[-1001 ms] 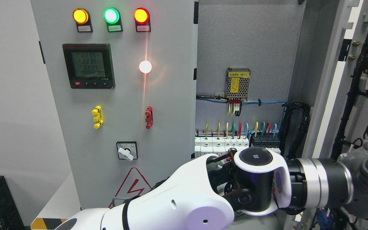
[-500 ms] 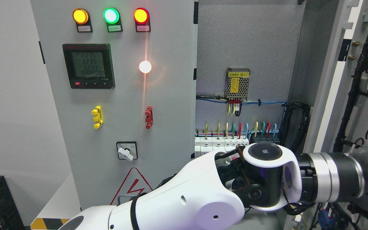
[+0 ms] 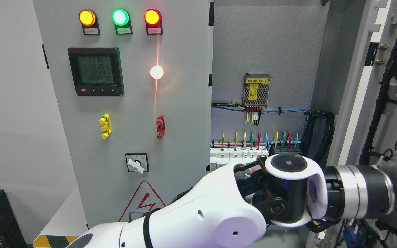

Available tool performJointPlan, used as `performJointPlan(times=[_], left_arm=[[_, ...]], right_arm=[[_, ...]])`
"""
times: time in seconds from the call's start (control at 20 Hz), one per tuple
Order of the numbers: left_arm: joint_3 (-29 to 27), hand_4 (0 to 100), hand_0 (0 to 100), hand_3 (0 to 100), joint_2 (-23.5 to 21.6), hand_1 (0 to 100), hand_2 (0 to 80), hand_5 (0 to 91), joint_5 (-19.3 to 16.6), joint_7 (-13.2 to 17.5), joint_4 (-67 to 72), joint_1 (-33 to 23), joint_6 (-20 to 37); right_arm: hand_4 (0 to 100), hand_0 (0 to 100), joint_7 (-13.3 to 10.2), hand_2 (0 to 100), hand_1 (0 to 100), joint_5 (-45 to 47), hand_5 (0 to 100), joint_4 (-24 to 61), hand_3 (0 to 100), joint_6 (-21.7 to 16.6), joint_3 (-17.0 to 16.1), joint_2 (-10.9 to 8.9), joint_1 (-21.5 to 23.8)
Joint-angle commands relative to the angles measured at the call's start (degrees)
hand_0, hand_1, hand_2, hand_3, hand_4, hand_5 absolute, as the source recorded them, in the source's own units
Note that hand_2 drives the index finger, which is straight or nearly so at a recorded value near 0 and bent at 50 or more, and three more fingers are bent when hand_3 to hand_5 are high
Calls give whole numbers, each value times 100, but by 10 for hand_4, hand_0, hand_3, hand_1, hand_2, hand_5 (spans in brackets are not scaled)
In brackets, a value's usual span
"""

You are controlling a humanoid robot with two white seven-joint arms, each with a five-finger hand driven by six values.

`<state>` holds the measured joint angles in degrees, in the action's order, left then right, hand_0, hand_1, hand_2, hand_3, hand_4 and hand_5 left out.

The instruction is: Open door with both hands

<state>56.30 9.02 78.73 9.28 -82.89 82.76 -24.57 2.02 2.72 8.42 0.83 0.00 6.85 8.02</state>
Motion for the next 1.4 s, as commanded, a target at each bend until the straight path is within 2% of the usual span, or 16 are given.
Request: performJointPlan(times=[0.0,0.2,0.4,0.75,0.9,1.2,1.35], left_arm=[[-391,0,0,0,-453,0,0,0,11,-40,-517,-164,-162],[-690,0,0,0,-857,0,0,0,11,-40,-789,-339,-408],[-839,0,0,0,-1481,0,0,0,38,-40,-1342,-576,-478],[-1692,0,0,0,-2403,0,0,0,29,-5,-2151,-1736,-1261],[-1701,0,0,0,-3053,0,0,0,38,-5,-2547,-2210,-1261],[-1701,0,0,0,-3924,0,0,0,29,-5,-2600,-3133,-1164],[-1675,0,0,0,-4302,0,0,0,-15,-5,-2592,-3853,-779]], right_arm=[[0,0,0,0,0,0,0,2,0,-4,26,0,-3],[0,0,0,0,0,0,0,-7,0,-4,26,0,-3],[0,0,0,0,0,0,0,-7,0,-4,26,0,-3],[0,0,0,0,0,0,0,2,0,-4,26,0,-3],[0,0,0,0,0,0,0,2,0,-4,26,0,-3],[0,0,0,0,0,0,0,2,0,-4,26,0,-3],[0,0,0,0,0,0,0,2,0,-4,26,0,-3]])
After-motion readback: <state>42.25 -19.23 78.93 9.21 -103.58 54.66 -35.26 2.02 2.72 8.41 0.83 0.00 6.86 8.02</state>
